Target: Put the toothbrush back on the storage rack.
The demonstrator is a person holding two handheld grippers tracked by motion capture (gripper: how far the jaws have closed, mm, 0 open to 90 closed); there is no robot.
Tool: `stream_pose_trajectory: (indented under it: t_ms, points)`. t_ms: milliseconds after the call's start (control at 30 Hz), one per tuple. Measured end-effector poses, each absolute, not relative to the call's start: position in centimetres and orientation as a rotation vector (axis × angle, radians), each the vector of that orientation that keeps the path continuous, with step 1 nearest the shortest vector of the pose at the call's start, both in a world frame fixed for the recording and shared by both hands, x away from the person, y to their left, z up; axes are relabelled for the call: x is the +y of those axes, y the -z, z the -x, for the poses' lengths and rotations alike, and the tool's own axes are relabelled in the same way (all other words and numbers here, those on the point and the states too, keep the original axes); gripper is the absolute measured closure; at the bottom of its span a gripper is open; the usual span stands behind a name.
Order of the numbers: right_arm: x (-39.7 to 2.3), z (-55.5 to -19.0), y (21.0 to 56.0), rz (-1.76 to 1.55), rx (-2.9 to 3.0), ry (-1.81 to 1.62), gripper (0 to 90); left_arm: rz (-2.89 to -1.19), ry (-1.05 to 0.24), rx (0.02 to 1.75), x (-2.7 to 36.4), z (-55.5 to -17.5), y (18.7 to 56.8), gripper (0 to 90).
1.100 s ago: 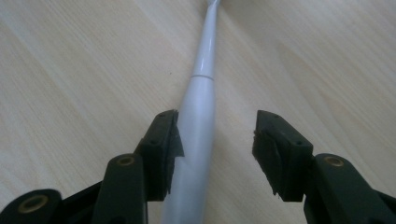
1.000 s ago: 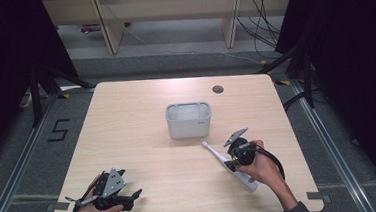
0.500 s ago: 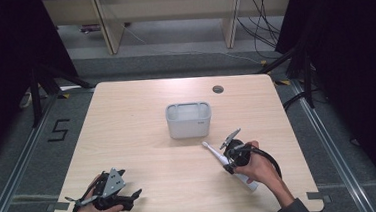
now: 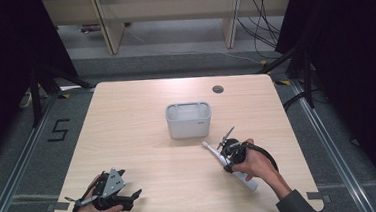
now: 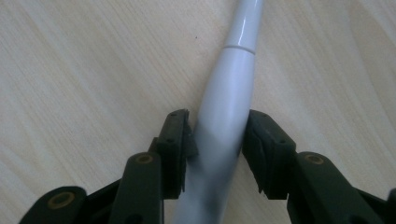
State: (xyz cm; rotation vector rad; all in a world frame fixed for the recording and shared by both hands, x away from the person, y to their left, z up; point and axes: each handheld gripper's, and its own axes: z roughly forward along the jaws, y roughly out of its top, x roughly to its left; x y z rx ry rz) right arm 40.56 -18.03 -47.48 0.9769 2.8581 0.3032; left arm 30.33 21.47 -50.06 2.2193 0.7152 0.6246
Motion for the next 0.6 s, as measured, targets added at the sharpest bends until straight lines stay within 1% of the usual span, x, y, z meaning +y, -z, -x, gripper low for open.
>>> stream_pose_trajectory:
  t_ms: [200, 467, 500, 600]
  points:
    - [-17.8, -41.2, 47.6, -0.911, 2.895, -0.223, 64.0, -2.219, -0.625, 0.715, 21.5, -30.3, 50.0, 15.1]
    - [-16.9, -41.2, 47.5, -0.992, 2.917, -0.17, 65.9, -2.211, -0.632, 0.72, 21.4, -30.3, 50.1, 15.1]
    - [-17.0, -41.4, 47.5, -0.948, 2.934, -0.185, 66.0, -2.212, -0.632, 0.719, 21.5, -30.3, 50.0, 15.1]
    - [-16.8, -41.5, 47.5, -0.972, 2.934, -0.149, 66.2, -2.219, -0.618, 0.72, 21.5, -30.3, 50.0, 15.1]
